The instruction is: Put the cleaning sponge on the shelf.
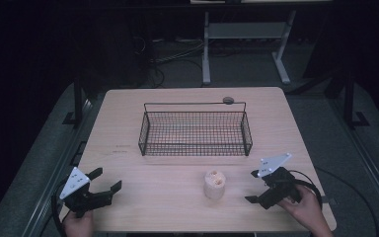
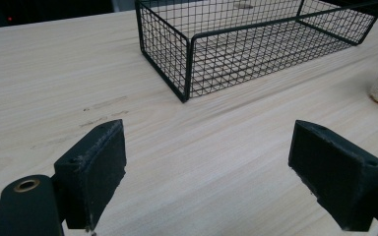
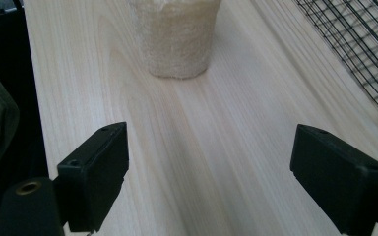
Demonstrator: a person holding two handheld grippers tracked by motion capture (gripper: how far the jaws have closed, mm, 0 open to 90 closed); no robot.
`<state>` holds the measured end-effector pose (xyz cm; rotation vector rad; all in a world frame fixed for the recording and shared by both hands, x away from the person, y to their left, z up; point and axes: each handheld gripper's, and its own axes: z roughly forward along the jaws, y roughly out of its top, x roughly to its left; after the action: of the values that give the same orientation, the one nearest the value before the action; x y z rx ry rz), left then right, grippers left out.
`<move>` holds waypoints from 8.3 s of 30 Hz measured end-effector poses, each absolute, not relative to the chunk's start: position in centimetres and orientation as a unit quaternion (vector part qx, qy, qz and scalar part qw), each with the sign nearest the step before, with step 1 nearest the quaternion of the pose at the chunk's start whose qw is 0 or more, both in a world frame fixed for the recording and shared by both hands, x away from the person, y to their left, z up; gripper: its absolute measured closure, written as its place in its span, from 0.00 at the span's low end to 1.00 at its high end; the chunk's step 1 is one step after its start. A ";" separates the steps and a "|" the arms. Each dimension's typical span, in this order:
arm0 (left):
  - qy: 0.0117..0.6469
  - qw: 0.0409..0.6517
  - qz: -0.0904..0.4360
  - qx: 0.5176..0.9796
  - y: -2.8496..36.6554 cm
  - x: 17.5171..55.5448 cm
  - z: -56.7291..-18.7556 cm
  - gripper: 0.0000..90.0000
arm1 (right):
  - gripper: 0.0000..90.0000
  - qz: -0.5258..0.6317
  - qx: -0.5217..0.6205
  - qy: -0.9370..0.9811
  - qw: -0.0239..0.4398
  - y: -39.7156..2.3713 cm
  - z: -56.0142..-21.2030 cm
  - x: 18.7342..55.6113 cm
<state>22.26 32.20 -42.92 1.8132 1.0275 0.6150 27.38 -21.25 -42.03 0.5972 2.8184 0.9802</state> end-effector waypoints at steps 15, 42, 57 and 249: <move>0.417 0.468 0.253 0.737 32.2 22.4 -42.8 0.15 | 0.16 0.316 0.143 0.938 0.021 -16.5 -41.1 29.0; 0.414 0.467 0.247 0.741 32.1 22.6 -42.8 0.15 | 0.16 0.299 0.110 0.947 0.029 -12.4 -40.5 29.7; 0.414 0.474 0.248 0.736 32.2 22.4 -42.8 0.15 | 0.27 0.282 0.107 0.953 0.024 -10.9 -40.6 30.5; 0.415 0.478 0.246 0.734 32.6 22.9 -42.8 0.15 | 0.16 0.221 0.211 0.952 0.009 -9.3 -36.4 48.6</move>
<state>22.89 32.58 -42.85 1.7927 1.0140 0.6019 48.59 -9.28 -36.38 0.6585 2.9743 0.6906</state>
